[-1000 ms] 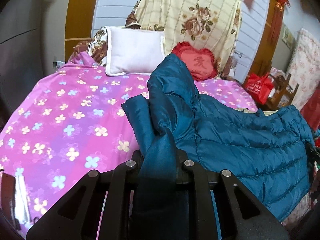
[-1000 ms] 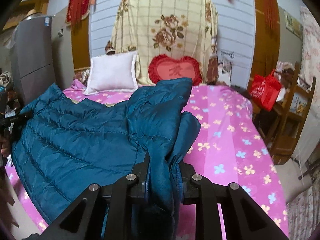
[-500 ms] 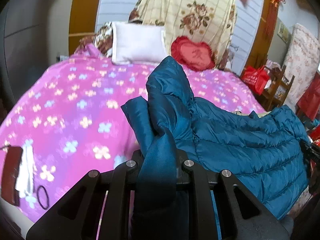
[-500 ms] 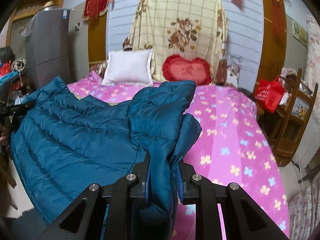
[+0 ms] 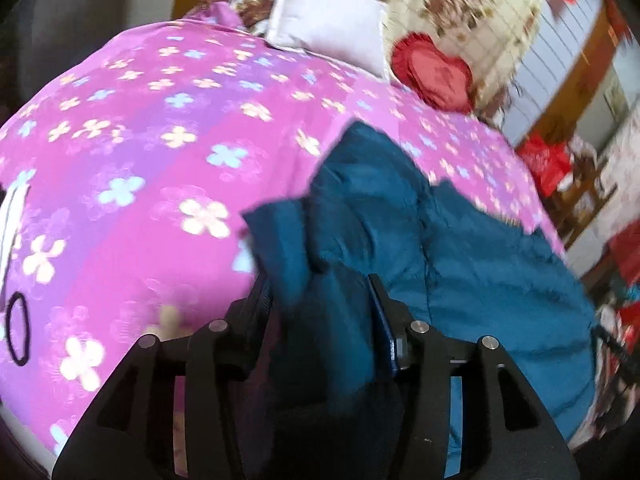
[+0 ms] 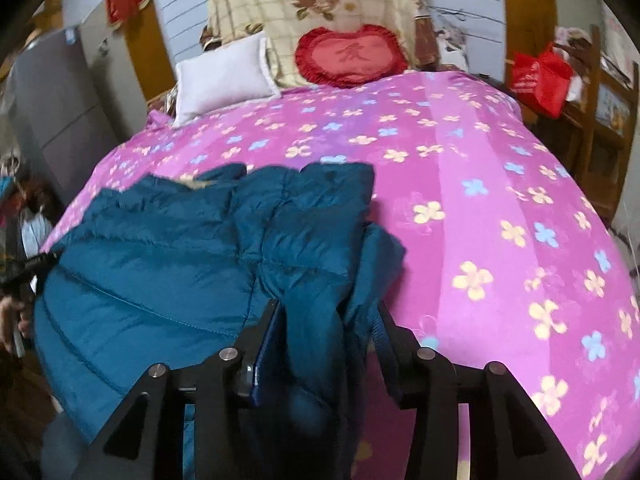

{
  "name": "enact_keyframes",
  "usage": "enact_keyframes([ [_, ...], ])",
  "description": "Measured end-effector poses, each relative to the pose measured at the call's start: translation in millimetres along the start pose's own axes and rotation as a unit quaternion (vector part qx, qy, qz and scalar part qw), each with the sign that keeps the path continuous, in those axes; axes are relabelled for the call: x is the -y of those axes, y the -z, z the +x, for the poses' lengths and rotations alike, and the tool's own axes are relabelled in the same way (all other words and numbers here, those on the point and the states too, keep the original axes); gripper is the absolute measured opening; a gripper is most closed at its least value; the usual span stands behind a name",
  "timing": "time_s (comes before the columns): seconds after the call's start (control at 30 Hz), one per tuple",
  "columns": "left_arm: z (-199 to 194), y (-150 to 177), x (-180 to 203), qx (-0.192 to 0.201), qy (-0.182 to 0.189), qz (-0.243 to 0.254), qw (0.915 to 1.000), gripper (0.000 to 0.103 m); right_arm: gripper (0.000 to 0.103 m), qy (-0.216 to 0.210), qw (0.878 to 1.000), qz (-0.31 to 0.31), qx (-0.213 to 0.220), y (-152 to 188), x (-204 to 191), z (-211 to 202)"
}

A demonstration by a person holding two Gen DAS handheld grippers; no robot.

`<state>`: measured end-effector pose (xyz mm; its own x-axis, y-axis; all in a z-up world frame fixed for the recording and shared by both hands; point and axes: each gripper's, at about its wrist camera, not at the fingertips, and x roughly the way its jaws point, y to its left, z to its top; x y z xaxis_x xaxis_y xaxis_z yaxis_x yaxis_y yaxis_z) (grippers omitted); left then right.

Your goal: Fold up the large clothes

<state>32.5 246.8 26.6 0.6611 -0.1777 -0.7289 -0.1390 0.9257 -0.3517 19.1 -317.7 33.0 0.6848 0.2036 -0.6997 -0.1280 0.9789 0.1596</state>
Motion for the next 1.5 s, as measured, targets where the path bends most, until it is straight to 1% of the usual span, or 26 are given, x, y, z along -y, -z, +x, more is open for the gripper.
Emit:
enact_keyframes([
  [0.1,-28.6,-16.2,13.0,0.059,-0.034,0.009,0.9977,0.046,0.043,0.022,0.999,0.03,0.037,-10.7,0.0,-27.3],
  [0.13,-36.9,-24.0,24.6,0.078,-0.037,0.019,0.9961,0.046,0.044,0.014,0.998,0.038,0.046,-14.5,-3.0,-31.8],
  [0.2,-38.7,-39.7,46.3,0.089,-0.031,0.041,0.9947,0.047,0.046,-0.013,0.997,0.05,0.048,-22.6,-16.2,-33.1],
  [0.23,-32.5,-48.1,61.6,0.084,-0.028,0.06,0.9943,0.05,0.048,-0.02,0.998,0.051,0.04,-27.6,-27.0,-27.8],
  [0.27,-20.0,-55.1,74.6,0.066,-0.024,0.076,0.9946,0.053,0.049,-0.019,0.998,0.047,0.031,-32.0,-38.2,-19.9],
  [0.3,-3.9,-61.0,84.1,0.042,-0.023,0.088,0.995,0.053,0.052,-0.009,0.999,0.037,0.024,-35.0,-50.3,-8.6],
  [0.37,25.5,-68.3,96.7,0.016,-0.032,0.101,0.9942,0.053,0.053,0.007,0.999,0.042,0.006,-39.3,-60.3,16.4],
  [0.47,69.3,-70.1,100.6,-0.02,-0.076,0.125,0.989,0.053,0.053,-0.009,0.997,0.068,-0.035,-40.8,-57.2,56.3],
  [0.53,93.2,-61.9,93.5,-0.043,-0.107,0.13,0.9848,0.053,0.053,-0.006,0.997,0.045,-0.068,-42.2,-56.8,79.4],
  [0.6,104.0,-53.8,82.4,-0.038,-0.11,0.121,0.9858,0.057,0.053,0.0,0.996,0.026,-0.081,-41.9,-52.4,94.5],
  [0.7,107.4,-47.8,71.9,-0.022,-0.105,0.093,0.9899,0.06,0.053,-0.003,0.996,0.043,-0.079,-37.9,-34.9,110.9],
  [0.77,106.9,-45.2,70.0,-0.019,-0.107,0.088,0.9901,0.063,0.053,-0.013,0.996,0.057,-0.071,-34.7,-27.3,115.5],
  [0.8,108.6,-46.1,70.3,-0.022,-0.111,0.088,0.9897,0.068,0.053,-0.013,0.996,0.056,-0.067,-33.4,-27.6,116.8],
  [0.87,113.1,-48.6,68.8,-0.032,-0.113,0.081,0.9897,0.082,0.056,-0.004,0.997,0.045,-0.063,-32.8,-32.9,116.6],
  [0.9,116.2,-51.2,64.1,-0.045,-0.113,0.066,0.9904,0.085,0.059,-0.001,0.997,0.036,-0.063,-33.9,-36.6,116.7],
  [0.97,123.6,-57.2,53.3,-0.073,-0.091,0.029,0.9927,0.094,0.065,0.001,0.997,0.032,-0.067,-35.1,-42.1,116.6],
  [1.03,123.5,-61.4,47.1,-0.083,-0.063,0.009,0.9946,0.099,0.076,-0.016,0.996,0.039,-0.075,-37.1,-42.0,116.4],
  [1.07,124.4,-62.7,46.3,-0.09,-0.056,0.004,0.9944,0.101,0.078,-0.021,0.996,0.039,-0.08,-38.7,-42.2,116.9],
  [1.13,124.9,-64.4,48.5,-0.102,-0.056,0.01,0.9931,0.101,0.078,-0.012,0.995,0.051,-0.09,-42.6,-42.6,114.7],
  [1.17,122.1,-64.8,49.5,-0.11,-0.06,0.011,0.9921,0.099,0.078,-0.008,0.993,0.064,-0.094,-44.7,-43.7,110.6],
  [1.2,114.3,-65.0,51.4,-0.107,-0.063,0.011,0.9922,0.097,0.078,-0.003,0.993,0.071,-0.095,-46.0,-44.6,105.5],
  [1.23,103.5,-64.1,54.0,-0.095,-0.067,0.017,0.9931,0.091,0.078,0.003,0.993,0.074,-0.096,-46.1,-46.5,99.2],
  [1.3,74.0,-59.9,63.0,-0.058,-0.074,0.048,0.9944,0.09,0.078,0.036,0.993,0.057,-0.098,-47.0,-55.2,76.4],
  [1.37,35.6,-51.2,72.9,-0.012,-0.07,0.084,0.994,0.091,0.078,0.063,0.995,0.033,-0.073,-43.0,-66.8,43.7],
  [1.43,-15.0,-31.0,83.5,0.019,-0.044,0.113,0.9924,0.091,0.078,0.072,0.996,0.015,-0.049,-34.5,-79.9,6.9],
  [1.5,-51.1,-9.2,89.7,0.022,-0.009,0.135,0.9905,0.095,0.078,0.072,0.997,0.01,-0.033,-21.0,-91.1,-29.6],
])
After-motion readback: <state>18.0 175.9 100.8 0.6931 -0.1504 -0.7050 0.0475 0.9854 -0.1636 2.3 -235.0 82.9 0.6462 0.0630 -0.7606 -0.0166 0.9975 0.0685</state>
